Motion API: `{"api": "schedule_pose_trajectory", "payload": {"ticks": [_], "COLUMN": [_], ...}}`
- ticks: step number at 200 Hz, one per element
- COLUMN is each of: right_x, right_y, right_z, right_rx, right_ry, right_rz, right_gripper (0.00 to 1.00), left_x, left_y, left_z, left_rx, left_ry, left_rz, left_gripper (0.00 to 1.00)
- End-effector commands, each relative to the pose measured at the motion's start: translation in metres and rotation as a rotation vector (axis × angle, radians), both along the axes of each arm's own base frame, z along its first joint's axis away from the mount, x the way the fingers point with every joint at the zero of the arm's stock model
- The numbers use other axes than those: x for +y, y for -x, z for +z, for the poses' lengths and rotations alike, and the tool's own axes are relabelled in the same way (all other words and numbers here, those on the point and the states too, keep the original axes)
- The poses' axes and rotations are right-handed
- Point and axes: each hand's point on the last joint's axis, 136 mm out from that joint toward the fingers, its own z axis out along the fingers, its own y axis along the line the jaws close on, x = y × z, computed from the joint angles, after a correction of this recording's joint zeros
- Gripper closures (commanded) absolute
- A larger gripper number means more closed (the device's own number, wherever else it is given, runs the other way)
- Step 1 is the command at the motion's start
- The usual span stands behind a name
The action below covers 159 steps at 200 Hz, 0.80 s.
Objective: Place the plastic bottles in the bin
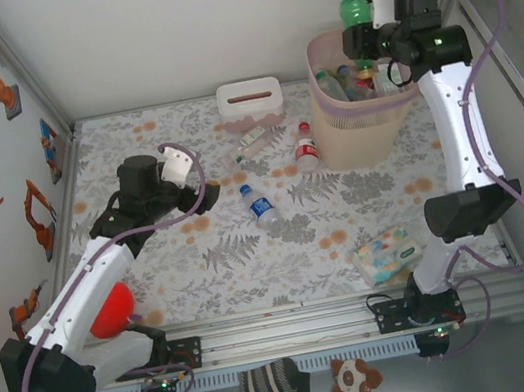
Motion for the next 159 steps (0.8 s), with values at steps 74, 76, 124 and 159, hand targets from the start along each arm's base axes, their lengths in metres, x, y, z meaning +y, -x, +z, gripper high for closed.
{"api": "schedule_pose_trajectory", "payload": {"ticks": [74, 76, 124, 159], "right_x": [-0.033, -0.033, -0.045, -0.056], "right_y": [-0.029, -0.028, -0.022, -0.019], "right_z": [-0.100, -0.102, -0.140, -0.164], "right_rx": [0.228, 0.233, 0.346, 0.412], "right_ry": [0.095, 0.097, 0.156, 0.214], "right_rz": [-0.119, -0.121, -0.155, -0.191], "right_gripper": [0.42, 0.42, 0.44, 0.45], "left_x": [-0.002, -0.002, -0.003, -0.003], "left_y": [-0.001, -0.002, -0.002, -0.002], "left_z": [0.007, 0.007, 0.006, 0.006], "left_rx": [-0.012, -0.013, -0.011, -0.008], "left_ry": [0.001, 0.002, 0.005, 0.005], "left_rz": [-0.008, -0.007, -0.008, -0.010], "left_gripper": [0.11, 0.11, 0.11, 0.11]}}
